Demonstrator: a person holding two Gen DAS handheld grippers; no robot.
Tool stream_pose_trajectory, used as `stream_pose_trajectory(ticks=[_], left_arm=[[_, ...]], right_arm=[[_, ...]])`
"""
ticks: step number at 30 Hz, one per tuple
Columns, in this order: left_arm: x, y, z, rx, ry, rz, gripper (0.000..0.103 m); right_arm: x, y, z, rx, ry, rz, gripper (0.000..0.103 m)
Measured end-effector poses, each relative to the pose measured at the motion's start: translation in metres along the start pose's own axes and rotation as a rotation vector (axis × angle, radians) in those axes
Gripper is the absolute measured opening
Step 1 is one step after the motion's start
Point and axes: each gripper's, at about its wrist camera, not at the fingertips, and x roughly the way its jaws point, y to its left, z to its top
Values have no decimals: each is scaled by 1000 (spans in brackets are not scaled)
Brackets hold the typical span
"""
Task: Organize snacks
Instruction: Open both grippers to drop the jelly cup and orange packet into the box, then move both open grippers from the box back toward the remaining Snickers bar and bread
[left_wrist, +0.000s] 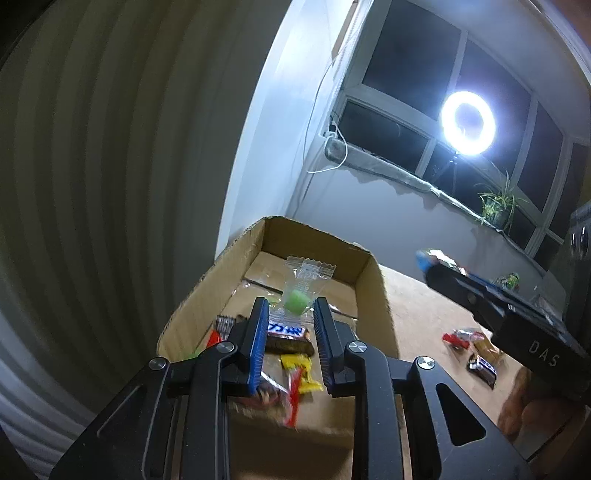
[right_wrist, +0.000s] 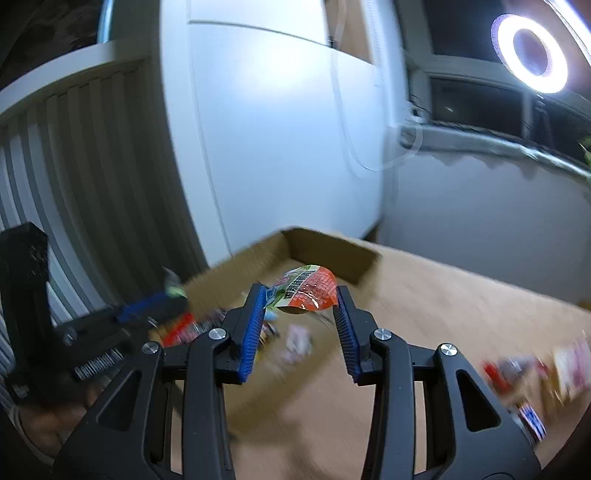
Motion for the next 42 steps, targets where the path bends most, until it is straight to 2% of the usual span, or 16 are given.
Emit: stream_pose_trajectory(ticks=[1,2,3,5,7,12,19,30,42], left_arm=[[7,3,-1,-7,21,13,45],[10,6,-2,-16,30,25,60],[10,8,-5,-28,32,36,81],[6,13,-12,-52,16,43,82],[2,11,-17,-21,7,59,82],[-1,-3,-15,53,19,107,82],[-36,-29,-2,133,-46,142,82],[-95,-79,6,253,-159,111,82],[-110,-117,-2,333,-180,88,82]], right_arm=[[9,4,4,-14,-7,14,53],[22,8,6,-31,18,25,70],[33,10,6,-40,57,33,72],[34,9,2,-36,47,21,75],[29,5,-9,-26,34,-12,79],[19,-19,-39,57,78,-63,79],[-9,-34,-43,78,62,-84,80],[-55,-36,-52,89,27,-88,83],[-102,-55,-66,136,-18,-117,83]])
